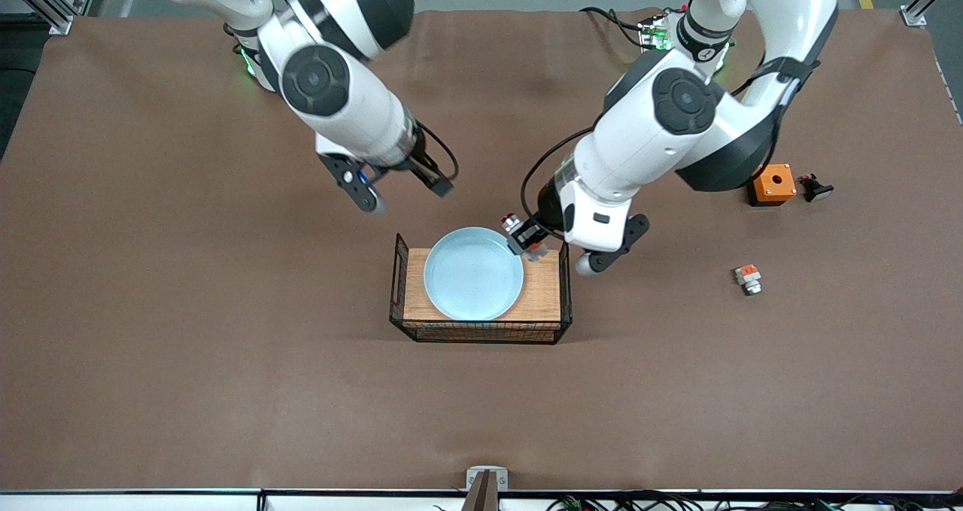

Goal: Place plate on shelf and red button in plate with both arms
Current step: 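Release the plate with the right gripper while the left gripper drops the button onto it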

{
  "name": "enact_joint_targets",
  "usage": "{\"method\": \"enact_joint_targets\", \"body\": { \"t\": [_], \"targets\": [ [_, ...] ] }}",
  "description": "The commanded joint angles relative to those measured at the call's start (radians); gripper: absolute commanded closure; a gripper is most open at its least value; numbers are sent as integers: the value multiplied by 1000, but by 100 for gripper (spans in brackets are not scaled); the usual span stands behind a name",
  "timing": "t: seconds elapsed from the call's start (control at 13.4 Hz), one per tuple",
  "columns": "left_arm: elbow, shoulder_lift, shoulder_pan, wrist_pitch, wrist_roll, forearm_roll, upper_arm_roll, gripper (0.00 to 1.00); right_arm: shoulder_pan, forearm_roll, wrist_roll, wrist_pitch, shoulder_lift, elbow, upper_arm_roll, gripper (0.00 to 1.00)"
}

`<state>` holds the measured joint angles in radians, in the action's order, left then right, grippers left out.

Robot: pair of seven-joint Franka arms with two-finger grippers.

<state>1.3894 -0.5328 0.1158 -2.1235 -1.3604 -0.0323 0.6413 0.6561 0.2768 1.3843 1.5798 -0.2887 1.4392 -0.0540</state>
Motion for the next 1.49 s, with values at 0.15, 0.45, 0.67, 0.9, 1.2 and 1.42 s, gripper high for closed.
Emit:
{"method": "enact_joint_targets", "body": {
  "t": [0.15,0.45,0.67,0.9,1.2,1.42],
  "targets": [
    [-70,-117,291,-102,-86,0,-275,92,-120,-45,-307,-199,184,52,6,0],
    [-89,-173,404,-104,-85,3,-402,63,-260,-105,-649,-225,348,188,5,0],
    [-86,-174,404,-102,-74,-1,-404,0,-375,-131,-880,-225,411,245,5,0],
    [-89,-127,384,-17,-71,-3,-413,0,-487,-160,-1100,-216,410,247,6,0],
    [-90,41,290,178,82,6,-445,0,-595,-195,-1309,-187,407,240,6,0],
    [-87,147,211,376,329,-4,-456,0,-631,-217,-1349,-188,407,215,6,0]
  ]
}}
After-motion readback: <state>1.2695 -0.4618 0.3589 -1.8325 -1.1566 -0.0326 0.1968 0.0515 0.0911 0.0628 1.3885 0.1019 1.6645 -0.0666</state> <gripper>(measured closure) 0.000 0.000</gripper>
